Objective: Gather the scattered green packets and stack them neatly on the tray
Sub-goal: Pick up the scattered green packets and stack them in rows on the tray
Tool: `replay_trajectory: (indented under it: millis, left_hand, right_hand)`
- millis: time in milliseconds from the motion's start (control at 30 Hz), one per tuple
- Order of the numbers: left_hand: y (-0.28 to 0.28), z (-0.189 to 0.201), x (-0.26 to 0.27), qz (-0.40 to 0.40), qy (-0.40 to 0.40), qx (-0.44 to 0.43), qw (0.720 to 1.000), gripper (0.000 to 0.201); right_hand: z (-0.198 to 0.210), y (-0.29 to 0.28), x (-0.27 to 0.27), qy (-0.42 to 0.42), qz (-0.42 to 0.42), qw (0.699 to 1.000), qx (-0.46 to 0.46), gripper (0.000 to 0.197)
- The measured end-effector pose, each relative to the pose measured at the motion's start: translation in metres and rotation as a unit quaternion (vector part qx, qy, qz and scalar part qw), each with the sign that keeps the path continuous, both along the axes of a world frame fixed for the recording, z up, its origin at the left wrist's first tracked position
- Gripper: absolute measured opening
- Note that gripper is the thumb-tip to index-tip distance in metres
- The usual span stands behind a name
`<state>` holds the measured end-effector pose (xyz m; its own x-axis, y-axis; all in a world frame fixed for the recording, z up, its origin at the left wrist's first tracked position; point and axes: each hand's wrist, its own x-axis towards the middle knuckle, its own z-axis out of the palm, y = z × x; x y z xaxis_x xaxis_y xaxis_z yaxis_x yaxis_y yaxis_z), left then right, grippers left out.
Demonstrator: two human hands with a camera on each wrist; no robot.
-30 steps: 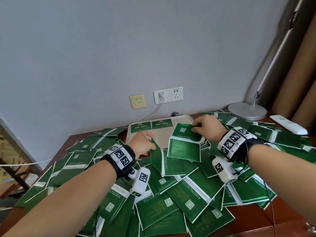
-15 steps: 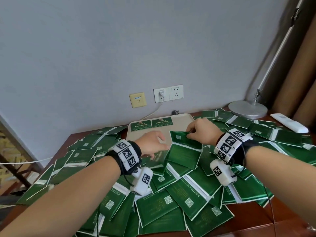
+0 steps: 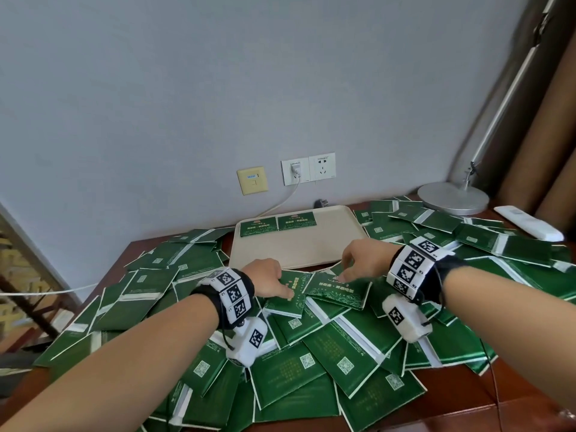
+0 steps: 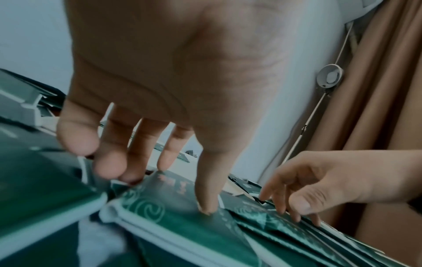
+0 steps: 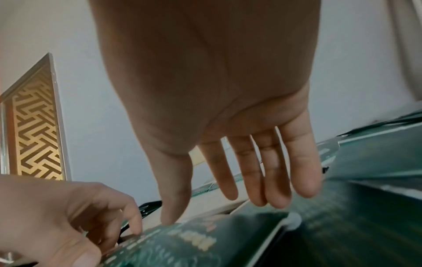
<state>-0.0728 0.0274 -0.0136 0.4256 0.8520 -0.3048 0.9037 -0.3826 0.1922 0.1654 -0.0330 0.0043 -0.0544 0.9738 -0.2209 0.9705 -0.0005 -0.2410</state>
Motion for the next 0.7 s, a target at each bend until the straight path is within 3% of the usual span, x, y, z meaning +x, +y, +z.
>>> replay_trajectory:
  millis: [200,367,567,700]
  left_hand:
    - [0.001,-0.009,0.001,0.008,0.001,-0.006,1.000,0.076]
    - [0.000,-0.012,0.001,0.023,-0.055,-0.010,0.998,0.081]
    - [0.002,-0.006,0.004,0.050,-0.163,-0.022,0.985,0.077]
    - [0.011,0.004,0.005,0.086,-0.272,-0.077,0.955,0.064]
  right_hand:
    - [-0.013,-0.003,-0.011,-0.043,-0.021,0.998,-0.027,0.052]
    - [-0.015,-0.001,-0.012,-0.036,-0.036,0.998,-0.029,0.056]
    - [-0.006,-0.001,-0.013,0.004,-0.054,0.998,-0.018,0.052]
    - [0.003,0.007,-0.004,0.066,-0.078,0.995,0.002,0.038]
